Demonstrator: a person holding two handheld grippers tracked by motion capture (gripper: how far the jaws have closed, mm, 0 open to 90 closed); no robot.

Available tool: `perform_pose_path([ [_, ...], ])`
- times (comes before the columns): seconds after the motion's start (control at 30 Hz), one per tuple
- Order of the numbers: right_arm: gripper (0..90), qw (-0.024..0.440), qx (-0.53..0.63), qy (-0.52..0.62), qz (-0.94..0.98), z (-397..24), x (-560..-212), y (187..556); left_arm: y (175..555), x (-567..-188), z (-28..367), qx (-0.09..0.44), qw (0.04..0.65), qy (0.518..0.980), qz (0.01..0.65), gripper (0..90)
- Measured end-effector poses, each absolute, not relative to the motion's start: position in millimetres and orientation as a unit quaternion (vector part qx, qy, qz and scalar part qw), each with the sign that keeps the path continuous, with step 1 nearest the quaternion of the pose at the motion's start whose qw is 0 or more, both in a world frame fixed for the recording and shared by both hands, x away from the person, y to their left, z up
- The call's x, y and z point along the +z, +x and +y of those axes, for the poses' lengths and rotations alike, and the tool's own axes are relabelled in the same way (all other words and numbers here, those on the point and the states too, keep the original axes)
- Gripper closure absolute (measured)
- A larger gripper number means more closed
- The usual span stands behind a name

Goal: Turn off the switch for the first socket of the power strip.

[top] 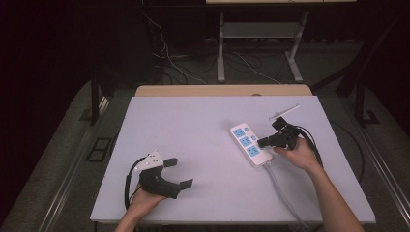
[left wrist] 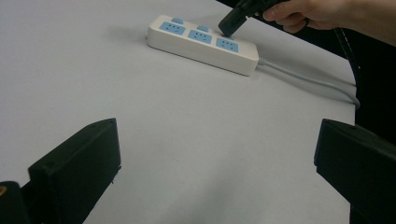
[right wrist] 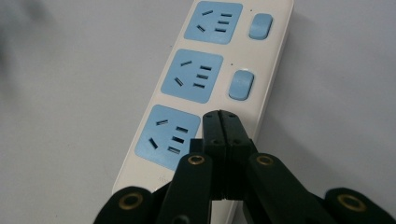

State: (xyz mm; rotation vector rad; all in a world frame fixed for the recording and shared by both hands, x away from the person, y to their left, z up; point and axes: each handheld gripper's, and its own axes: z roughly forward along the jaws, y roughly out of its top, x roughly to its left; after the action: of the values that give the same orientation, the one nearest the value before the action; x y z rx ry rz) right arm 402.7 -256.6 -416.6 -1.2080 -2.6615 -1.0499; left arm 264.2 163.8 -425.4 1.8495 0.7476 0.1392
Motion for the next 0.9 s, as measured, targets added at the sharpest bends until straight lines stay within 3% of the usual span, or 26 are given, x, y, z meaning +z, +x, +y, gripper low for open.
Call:
perform_pose_path([
  [0.9, 90.0, -0.006, -0.335, -0.388, -0.858, -253.8, -417.9, 397.5, 262.4, -425.2, 162.7, 0.058, 0.540, 0.779, 0.313, 0.0],
])
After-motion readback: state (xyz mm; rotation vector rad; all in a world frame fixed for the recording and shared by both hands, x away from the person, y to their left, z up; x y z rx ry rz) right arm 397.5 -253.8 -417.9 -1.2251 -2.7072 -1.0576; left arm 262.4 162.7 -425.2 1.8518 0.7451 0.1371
